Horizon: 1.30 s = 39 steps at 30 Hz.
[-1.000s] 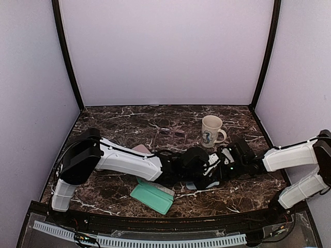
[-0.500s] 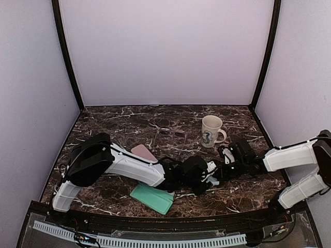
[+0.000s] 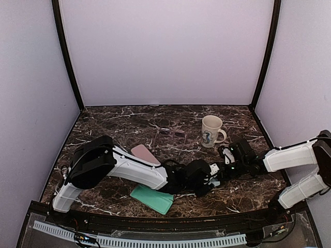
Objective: Organize the sunglasses
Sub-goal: Smooth out the folded cleaning cloth at the center of the board.
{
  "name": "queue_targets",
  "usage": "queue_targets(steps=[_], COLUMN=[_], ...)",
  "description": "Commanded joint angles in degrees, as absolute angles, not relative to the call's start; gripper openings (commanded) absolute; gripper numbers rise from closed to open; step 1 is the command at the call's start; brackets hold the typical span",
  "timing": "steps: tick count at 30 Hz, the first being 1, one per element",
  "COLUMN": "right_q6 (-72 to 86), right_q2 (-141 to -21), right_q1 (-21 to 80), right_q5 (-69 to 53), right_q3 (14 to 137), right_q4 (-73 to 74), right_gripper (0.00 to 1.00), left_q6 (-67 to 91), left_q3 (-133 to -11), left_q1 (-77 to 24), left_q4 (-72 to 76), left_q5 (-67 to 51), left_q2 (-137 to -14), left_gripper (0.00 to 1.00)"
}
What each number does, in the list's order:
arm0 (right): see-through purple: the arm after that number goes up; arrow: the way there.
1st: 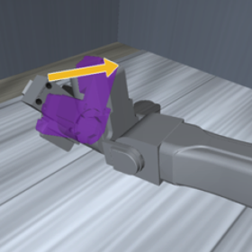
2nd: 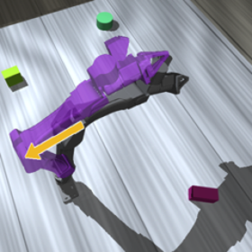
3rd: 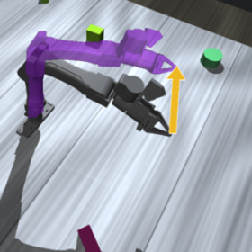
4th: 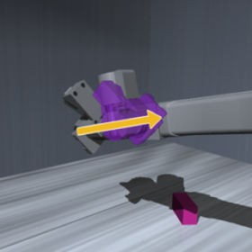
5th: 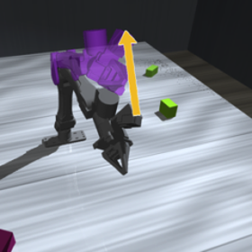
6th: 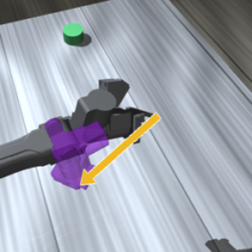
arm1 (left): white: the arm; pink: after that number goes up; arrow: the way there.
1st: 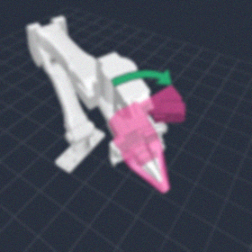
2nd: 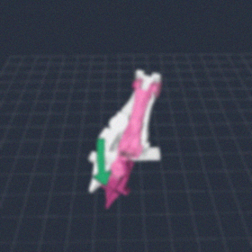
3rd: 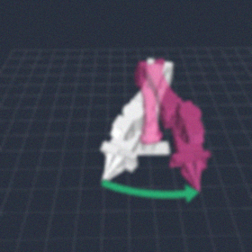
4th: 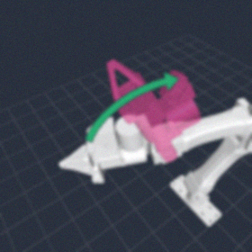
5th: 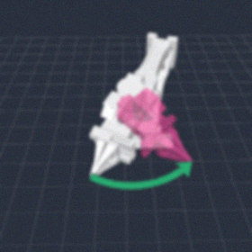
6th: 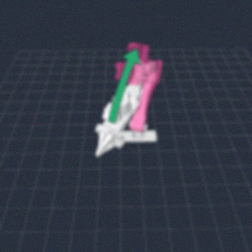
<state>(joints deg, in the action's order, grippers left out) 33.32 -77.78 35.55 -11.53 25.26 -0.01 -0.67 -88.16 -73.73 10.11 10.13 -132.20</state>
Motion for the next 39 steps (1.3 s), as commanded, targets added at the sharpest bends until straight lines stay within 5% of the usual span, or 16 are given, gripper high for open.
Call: queue_targets(steps=[1, 20, 30, 39], right_q6=[32.51, 30.23, 30.24, 29.49], right_q2=[-78.14, -72.98, -69.22, -72.12], right_q1=[35.42, 35.40, 34.95, 33.85], right_q5=[-9.49, -11.94, -10.05, -8.70], right_q3=[24.48, 26.36, 27.15, 26.77], right_q4=[3.56, 5.13, 6.87, 6.87], right_gripper=[0.00, 0.00, 0.09, 0.16], left_q6=[-1.18, 0.79, 3.20, 4.66], left_q3=[-86.50, -87.60, -85.44, -85.96], left_q1=[-75.12, -75.08, -73.05, -66.02], left_q4=[3.97, 3.93, 2.55, -6.90], left_q5=[9.61, 6.17, 1.95, -6.35], left_q2=[-130.43, -125.80, -119.63, -117.89], left_gripper=[0.53, 0.56, 0.68, 0.66])
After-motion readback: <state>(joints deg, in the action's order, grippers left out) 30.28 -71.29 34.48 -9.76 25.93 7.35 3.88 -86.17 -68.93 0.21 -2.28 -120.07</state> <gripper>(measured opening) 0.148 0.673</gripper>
